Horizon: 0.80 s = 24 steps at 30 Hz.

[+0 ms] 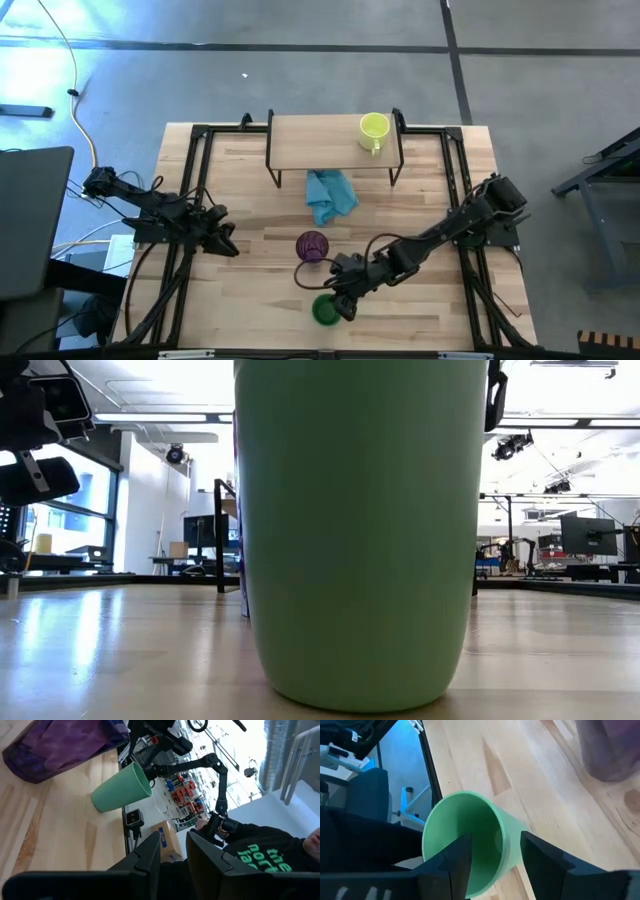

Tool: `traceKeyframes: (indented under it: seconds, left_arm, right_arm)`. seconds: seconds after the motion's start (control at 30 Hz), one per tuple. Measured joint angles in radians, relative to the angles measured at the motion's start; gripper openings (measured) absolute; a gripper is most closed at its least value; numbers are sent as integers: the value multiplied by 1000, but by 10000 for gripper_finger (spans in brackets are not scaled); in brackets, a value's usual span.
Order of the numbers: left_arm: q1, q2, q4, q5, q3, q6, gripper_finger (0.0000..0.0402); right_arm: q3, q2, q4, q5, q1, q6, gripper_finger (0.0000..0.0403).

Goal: Stack small to large cups/mugs on shelf
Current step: Put the green cup on the shelf

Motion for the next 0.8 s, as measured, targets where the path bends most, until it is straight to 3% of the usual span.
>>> traceKeyframes:
  seconds: [0.4, 0.8]
  left_arm:
    - [0, 0, 4, 26, 0, -3, 83]
    - [0, 0, 6, 40, 0, 1, 83]
  right_arm:
    - [1, 14, -12, 30, 2, 3, 158]
    - [1, 52, -19, -10, 2, 1, 155]
